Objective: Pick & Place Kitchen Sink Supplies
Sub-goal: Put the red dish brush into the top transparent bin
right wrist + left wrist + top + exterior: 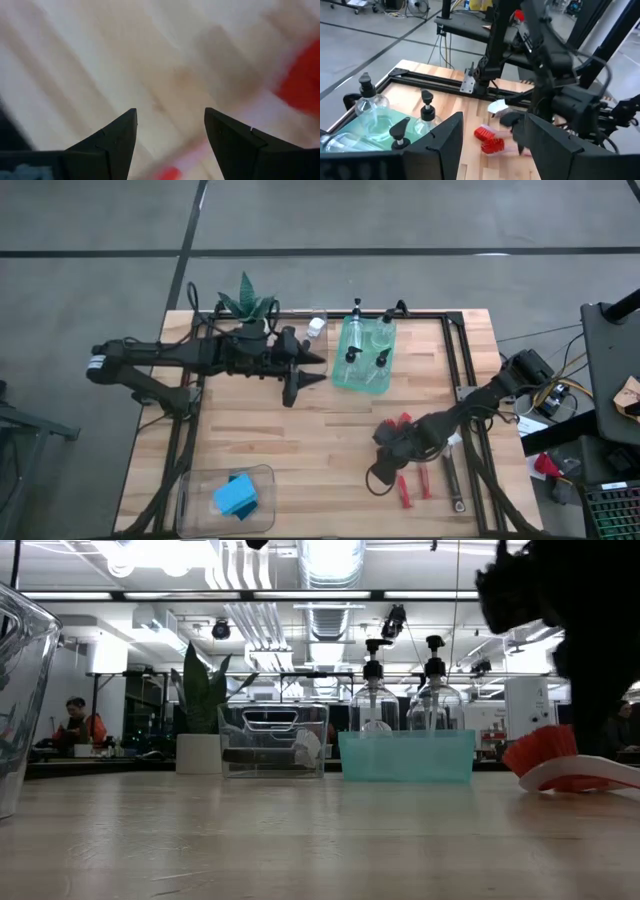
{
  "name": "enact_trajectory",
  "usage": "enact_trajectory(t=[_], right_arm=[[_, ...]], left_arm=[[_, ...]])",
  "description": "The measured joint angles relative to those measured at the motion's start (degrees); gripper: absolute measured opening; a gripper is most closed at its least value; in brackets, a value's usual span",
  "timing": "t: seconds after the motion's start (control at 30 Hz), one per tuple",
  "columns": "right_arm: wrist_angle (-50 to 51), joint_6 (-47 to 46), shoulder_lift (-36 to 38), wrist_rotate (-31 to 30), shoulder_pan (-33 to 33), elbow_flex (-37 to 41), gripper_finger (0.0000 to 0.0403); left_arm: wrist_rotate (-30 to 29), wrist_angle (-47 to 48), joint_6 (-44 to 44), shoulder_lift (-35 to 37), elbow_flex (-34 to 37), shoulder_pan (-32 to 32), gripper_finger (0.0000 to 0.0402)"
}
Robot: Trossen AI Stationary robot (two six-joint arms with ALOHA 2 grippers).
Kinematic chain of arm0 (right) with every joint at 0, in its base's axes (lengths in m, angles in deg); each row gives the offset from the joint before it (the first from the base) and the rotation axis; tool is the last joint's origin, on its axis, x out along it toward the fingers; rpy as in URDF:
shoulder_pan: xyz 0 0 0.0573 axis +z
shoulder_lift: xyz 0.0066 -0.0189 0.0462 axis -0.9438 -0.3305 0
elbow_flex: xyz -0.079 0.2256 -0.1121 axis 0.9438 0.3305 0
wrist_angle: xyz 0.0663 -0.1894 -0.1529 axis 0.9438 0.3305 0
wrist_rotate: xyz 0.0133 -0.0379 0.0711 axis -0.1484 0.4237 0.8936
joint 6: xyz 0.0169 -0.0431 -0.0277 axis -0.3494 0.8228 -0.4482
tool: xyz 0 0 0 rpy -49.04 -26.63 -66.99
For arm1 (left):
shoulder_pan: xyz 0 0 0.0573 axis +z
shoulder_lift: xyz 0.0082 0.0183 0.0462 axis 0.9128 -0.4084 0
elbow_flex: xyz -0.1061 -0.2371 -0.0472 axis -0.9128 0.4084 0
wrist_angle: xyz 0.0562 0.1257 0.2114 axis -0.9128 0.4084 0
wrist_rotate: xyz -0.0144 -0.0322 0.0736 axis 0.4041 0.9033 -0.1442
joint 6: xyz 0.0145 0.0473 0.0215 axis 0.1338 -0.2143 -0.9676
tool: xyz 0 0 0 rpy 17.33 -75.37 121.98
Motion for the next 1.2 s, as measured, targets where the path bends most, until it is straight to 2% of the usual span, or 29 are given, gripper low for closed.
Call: enact_trajectory(t=[0.2,0.47,0.83,1.0,1.2], right_arm=[[14.17,-7.56,0.02,-5.32,2.90,-1.63,0.0226],[12.06,-8.69,-1.81,-9.55,2.27,0.00,0.0226],[8.70,-8.46,-7.74,-7.11,2.23,1.02,0.0220],[8.01,-7.66,-7.43,-8.86,2.15,1.02,0.0176],[7.57,-5.39,-7.17,-10.91,2.15,1.02,0.0076]], left_arm=[[-0.28,-0.17,-0.27,-1.76,0.06,0.00,0.0203],[-0.19,-0.48,0.11,-3.46,0.06,-0.24,0.0203],[-0.10,-2.00,0.37,-3.28,0.06,-1.74,0.0203],[0.03,-1.97,0.42,-3.28,0.06,-2.03,0.0203],[0.05,-1.92,0.47,-3.28,0.07,-2.78,0.0203]])
